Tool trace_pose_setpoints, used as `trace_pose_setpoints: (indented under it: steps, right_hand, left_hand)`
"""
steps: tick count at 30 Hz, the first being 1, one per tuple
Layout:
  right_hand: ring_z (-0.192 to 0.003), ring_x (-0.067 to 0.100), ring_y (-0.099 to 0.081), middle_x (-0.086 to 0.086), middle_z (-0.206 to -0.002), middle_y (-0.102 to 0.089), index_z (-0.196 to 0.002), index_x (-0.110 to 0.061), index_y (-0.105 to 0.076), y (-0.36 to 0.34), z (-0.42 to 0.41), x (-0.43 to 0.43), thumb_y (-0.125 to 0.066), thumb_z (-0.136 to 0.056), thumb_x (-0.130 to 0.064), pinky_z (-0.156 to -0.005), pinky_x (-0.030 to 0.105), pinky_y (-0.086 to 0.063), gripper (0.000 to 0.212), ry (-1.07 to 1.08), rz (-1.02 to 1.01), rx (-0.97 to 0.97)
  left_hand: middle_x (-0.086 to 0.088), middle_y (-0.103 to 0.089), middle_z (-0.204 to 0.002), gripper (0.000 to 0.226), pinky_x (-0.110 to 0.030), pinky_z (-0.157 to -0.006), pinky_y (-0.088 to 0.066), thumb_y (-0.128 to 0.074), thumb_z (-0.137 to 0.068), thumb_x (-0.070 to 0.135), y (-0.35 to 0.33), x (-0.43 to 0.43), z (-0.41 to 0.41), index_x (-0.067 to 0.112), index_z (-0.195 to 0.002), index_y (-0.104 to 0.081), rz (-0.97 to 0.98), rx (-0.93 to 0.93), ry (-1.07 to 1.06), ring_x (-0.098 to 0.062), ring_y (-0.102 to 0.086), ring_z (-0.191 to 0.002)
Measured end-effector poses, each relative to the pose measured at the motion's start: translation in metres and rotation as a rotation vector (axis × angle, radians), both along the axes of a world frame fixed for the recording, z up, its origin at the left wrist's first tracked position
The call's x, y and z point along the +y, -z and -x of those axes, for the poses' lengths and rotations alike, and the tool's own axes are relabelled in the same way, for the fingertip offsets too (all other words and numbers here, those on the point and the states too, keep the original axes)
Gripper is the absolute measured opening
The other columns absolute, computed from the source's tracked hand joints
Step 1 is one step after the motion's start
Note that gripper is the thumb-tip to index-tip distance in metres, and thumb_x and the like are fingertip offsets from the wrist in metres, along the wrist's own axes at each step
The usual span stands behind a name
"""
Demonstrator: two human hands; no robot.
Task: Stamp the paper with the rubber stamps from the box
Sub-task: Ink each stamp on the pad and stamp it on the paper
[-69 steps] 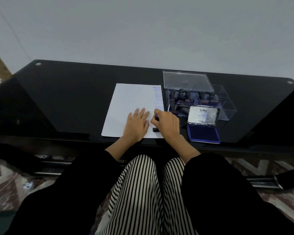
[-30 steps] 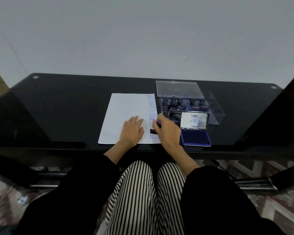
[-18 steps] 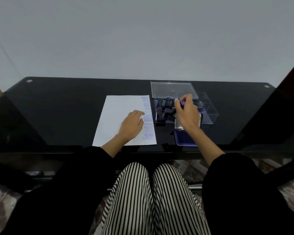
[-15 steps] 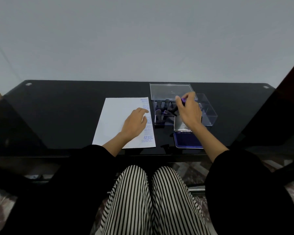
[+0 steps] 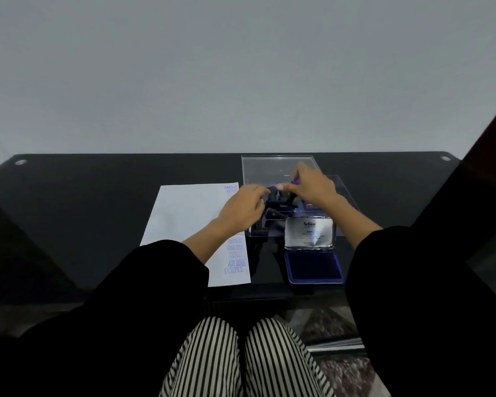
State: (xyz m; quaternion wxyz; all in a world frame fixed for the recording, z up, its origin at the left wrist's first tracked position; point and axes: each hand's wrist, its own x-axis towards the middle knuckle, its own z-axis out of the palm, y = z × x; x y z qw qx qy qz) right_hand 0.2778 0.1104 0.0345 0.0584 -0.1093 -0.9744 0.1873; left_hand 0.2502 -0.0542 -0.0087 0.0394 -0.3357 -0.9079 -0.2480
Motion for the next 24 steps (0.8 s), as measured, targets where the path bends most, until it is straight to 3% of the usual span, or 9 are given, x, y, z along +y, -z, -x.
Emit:
trace_pose_setpoints:
  steps: [4, 9, 15, 18, 21, 24]
  right_hand:
    - [-0.087, 0.024, -0.053, 0.011, -0.106, -0.062, -0.107, -0.011, -0.046, 0.006, 0.012, 0.006, -0.057, -0.083, -0.055, -0.071, 0.032, -0.038, 0.051, -0.016, -0.149, -0.101]
    - [-0.082, 0.022, -0.051, 0.01, -0.094, -0.059, -0.089, -0.012, -0.044, 0.006, 0.021, 0.011, -0.066, -0.078, -0.051, -0.07, 0.031, -0.039, 0.046, -0.053, -0.093, -0.131]
    - [-0.07, 0.022, -0.044, 0.013, -0.071, -0.046, -0.066, -0.008, -0.046, 0.004, 0.022, 0.011, -0.073, -0.071, -0.043, -0.061, 0.03, -0.035, 0.045, -0.025, -0.026, -0.138]
    - [-0.07, 0.023, -0.044, 0.024, -0.072, -0.052, -0.093, 0.013, -0.065, 0.004, 0.021, 0.009, -0.076, -0.071, -0.038, -0.064, 0.029, -0.036, 0.056, -0.003, -0.019, -0.146]
    - [-0.072, 0.025, -0.052, 0.015, -0.077, -0.055, -0.095, 0.008, -0.066, 0.005, 0.019, 0.006, -0.076, -0.074, -0.033, -0.064, 0.03, -0.038, 0.047, 0.003, -0.08, -0.166]
    - [-0.086, 0.032, -0.06, 0.019, -0.093, -0.061, -0.097, 0.003, -0.06, 0.012, 0.017, 0.004, -0.074, -0.078, -0.031, -0.067, 0.032, -0.041, 0.041, 0.019, -0.17, -0.153]
  left_hand:
    - [-0.01, -0.055, -0.128, 0.037, -0.032, -0.098, -0.04, -0.037, -0.094, 0.008, 0.004, 0.01, 0.01, 0.005, -0.128, -0.051, 0.064, -0.004, 0.043, -0.024, -0.046, -0.122]
    - [-0.01, -0.057, -0.123, 0.037, -0.035, -0.096, -0.044, -0.037, -0.092, 0.006, 0.012, 0.014, 0.019, 0.005, -0.125, -0.055, 0.106, -0.016, 0.08, -0.023, -0.049, -0.117]
    - [-0.011, -0.055, -0.13, 0.041, -0.03, -0.103, -0.037, -0.038, -0.093, 0.005, 0.014, 0.014, 0.015, 0.005, -0.132, -0.05, 0.114, 0.014, 0.102, -0.023, -0.049, -0.12]
    - [-0.012, -0.054, -0.13, 0.043, -0.031, -0.103, -0.036, -0.039, -0.093, 0.006, 0.016, 0.013, 0.014, 0.005, -0.135, -0.044, 0.108, 0.018, 0.097, -0.025, -0.049, -0.12]
    - [-0.012, -0.052, -0.133, 0.044, -0.029, -0.105, -0.032, -0.039, -0.094, 0.007, 0.018, 0.011, 0.012, 0.004, -0.138, -0.04, 0.122, 0.033, 0.091, -0.025, -0.046, -0.122]
    - [-0.011, -0.045, -0.142, 0.045, -0.027, -0.11, -0.025, -0.036, -0.096, 0.008, 0.019, 0.011, 0.01, 0.005, -0.141, -0.037, 0.14, 0.041, 0.082, -0.024, -0.04, -0.131]
